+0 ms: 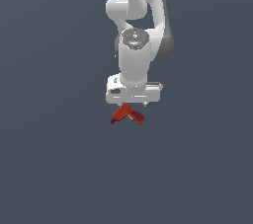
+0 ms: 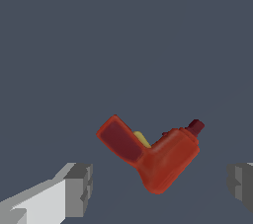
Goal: Pick up the object and move it to a goal position.
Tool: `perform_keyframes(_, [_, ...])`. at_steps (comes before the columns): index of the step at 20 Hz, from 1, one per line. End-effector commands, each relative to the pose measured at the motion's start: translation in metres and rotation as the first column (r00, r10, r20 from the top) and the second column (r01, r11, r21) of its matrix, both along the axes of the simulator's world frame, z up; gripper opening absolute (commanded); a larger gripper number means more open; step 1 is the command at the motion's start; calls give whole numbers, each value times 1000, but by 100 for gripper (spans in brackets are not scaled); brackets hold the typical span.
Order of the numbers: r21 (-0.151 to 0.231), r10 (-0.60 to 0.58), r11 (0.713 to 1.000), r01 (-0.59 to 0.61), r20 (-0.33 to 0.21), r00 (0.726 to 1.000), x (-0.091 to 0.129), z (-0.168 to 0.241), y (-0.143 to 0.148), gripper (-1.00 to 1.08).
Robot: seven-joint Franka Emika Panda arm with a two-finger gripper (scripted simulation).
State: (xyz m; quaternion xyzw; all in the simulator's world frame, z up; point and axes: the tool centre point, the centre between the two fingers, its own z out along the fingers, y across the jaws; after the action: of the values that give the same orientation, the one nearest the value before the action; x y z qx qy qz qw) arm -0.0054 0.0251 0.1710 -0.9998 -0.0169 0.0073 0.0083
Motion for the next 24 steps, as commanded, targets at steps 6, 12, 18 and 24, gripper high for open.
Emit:
perform_keyframes(6, [9, -21, 1000, 21, -5, 1000, -2, 0, -5, 108])
perform_keyframes(12, [12, -31, 999, 31, -8, 999, -2, -1, -8, 108])
perform_keyframes(18, [9, -81, 997, 82, -22, 996, -4, -11, -12, 108])
perform_keyframes(24, [-3, -189, 982, 189, -51, 981, -7, -32, -21, 108])
